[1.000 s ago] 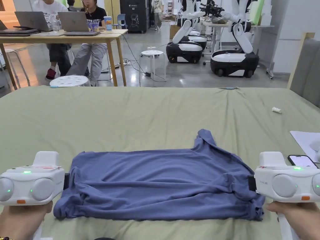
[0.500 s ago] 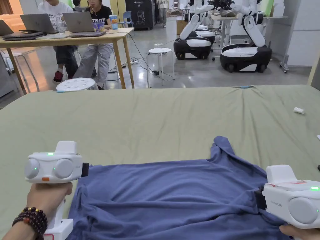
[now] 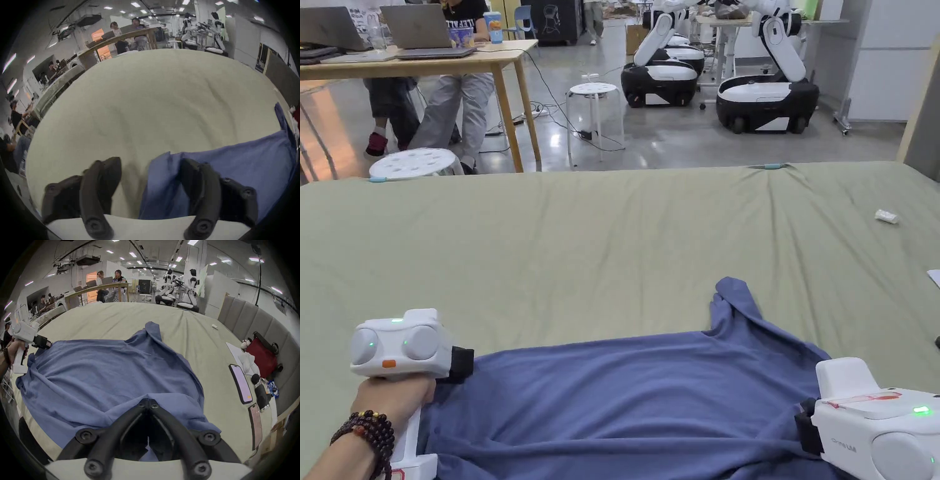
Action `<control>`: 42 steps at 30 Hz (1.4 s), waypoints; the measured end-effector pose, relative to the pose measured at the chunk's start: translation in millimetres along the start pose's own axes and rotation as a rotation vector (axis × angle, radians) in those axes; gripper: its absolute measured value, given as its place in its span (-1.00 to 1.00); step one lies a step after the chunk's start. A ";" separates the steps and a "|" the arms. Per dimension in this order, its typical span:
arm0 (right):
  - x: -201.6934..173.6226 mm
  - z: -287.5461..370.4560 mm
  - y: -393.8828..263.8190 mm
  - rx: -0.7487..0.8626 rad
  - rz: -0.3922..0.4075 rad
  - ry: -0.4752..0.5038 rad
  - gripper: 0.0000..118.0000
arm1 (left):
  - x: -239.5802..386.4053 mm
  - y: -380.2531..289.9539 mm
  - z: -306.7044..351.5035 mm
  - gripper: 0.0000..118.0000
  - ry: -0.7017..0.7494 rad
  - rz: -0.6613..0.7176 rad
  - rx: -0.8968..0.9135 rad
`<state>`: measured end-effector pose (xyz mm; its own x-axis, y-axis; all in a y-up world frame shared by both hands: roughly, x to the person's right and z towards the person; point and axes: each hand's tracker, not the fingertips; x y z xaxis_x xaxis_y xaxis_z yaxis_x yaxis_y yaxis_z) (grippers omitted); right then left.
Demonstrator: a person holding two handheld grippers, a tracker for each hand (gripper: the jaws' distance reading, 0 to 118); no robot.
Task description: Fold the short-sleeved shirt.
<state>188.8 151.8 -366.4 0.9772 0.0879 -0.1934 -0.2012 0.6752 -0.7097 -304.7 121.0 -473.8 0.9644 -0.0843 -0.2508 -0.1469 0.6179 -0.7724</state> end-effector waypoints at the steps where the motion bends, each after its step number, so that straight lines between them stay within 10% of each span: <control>1: 0.7 -0.8 0.0 -0.002 0.000 -0.001 -1.00 | -0.1 1.3 2.7 -0.26 -0.048 0.020 -0.013; 3: 0.9 -2.3 0.6 -0.006 0.004 -0.006 -1.00 | 7.8 1.2 9.8 -0.98 -0.017 -0.033 -0.003; 16: 37.2 -35.6 100.5 0.045 0.041 -0.009 -1.00 | 13.3 3.0 63.8 -0.98 -0.023 -0.120 0.102; 17: 41.0 -50.1 112.9 0.017 0.062 0.005 -0.83 | 14.2 2.9 64.9 -0.98 -0.023 -0.127 0.105; 20: 45.7 -94.4 133.6 -0.069 0.126 -0.016 0.58 | 15.8 1.0 64.7 -0.97 -0.015 -0.147 0.109; 24: 46.0 -136.2 134.1 -0.183 0.159 -0.049 -0.01 | 16.6 -1.2 63.4 -0.98 -0.025 -0.131 0.113; 30: 52.9 -162.4 122.7 -0.231 0.064 -0.052 -0.20 | 25.5 -0.8 58.0 -0.98 -0.009 -0.172 0.111; 32: 48.2 -154.4 124.8 -0.220 0.070 -0.053 -0.97 | 28.0 -0.8 57.2 -0.98 -0.006 -0.176 0.113; 42: 27.4 -77.2 118.5 -0.090 0.151 -0.128 -0.98 | 24.4 -17.2 98.1 -0.98 -0.003 -0.186 0.164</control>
<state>186.5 177.7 -508.1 0.9351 0.2789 -0.2186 -0.3454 0.5796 -0.7381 -257.1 185.0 -409.4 0.9721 -0.2064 -0.1114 0.0706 0.7104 -0.7003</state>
